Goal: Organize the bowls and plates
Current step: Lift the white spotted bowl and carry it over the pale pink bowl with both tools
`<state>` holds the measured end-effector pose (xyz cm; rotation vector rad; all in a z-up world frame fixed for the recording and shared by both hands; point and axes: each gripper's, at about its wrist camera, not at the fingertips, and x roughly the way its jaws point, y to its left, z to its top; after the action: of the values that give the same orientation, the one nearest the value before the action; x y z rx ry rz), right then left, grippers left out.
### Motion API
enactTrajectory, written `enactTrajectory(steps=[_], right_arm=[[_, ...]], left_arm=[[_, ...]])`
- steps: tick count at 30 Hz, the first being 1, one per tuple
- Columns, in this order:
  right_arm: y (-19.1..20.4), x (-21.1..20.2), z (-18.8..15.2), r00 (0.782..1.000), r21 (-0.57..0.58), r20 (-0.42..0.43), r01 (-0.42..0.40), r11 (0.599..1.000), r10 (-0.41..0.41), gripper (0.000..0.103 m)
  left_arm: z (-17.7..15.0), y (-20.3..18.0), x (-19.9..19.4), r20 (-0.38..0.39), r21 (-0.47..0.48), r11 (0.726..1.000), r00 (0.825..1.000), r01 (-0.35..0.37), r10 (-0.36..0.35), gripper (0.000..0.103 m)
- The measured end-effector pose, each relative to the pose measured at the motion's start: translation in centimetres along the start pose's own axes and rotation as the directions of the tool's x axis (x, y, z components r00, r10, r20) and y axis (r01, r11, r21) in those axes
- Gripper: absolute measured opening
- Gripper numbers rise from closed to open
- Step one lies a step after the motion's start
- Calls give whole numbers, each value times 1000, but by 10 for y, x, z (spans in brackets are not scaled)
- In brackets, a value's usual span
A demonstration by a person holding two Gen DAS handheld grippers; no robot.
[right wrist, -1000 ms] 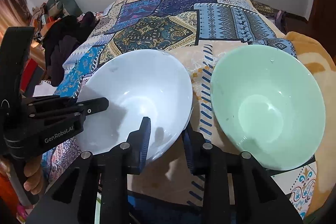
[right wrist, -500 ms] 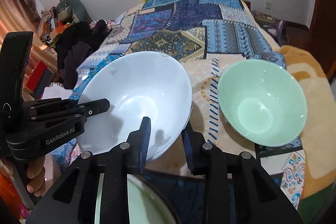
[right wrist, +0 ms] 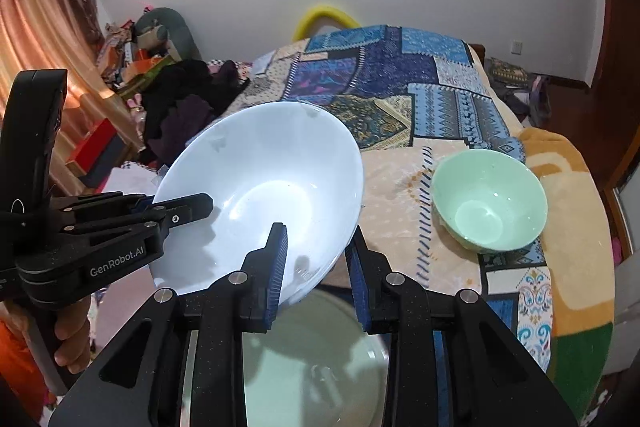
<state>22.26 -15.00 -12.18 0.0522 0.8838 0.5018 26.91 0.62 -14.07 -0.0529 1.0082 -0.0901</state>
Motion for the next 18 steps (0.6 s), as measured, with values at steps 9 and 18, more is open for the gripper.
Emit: enactTrajectory(steps=[9, 18], right_arm=[[30, -24, -18, 999, -13, 29, -46, 999, 46, 27], [64, -30, -38, 996, -59, 14, -88, 994, 89, 27]], left_arm=[[-32, 14, -54, 56, -28, 1000, 998, -3, 5, 13], [-71, 39, -84, 64, -87, 996, 998, -11, 17, 14]])
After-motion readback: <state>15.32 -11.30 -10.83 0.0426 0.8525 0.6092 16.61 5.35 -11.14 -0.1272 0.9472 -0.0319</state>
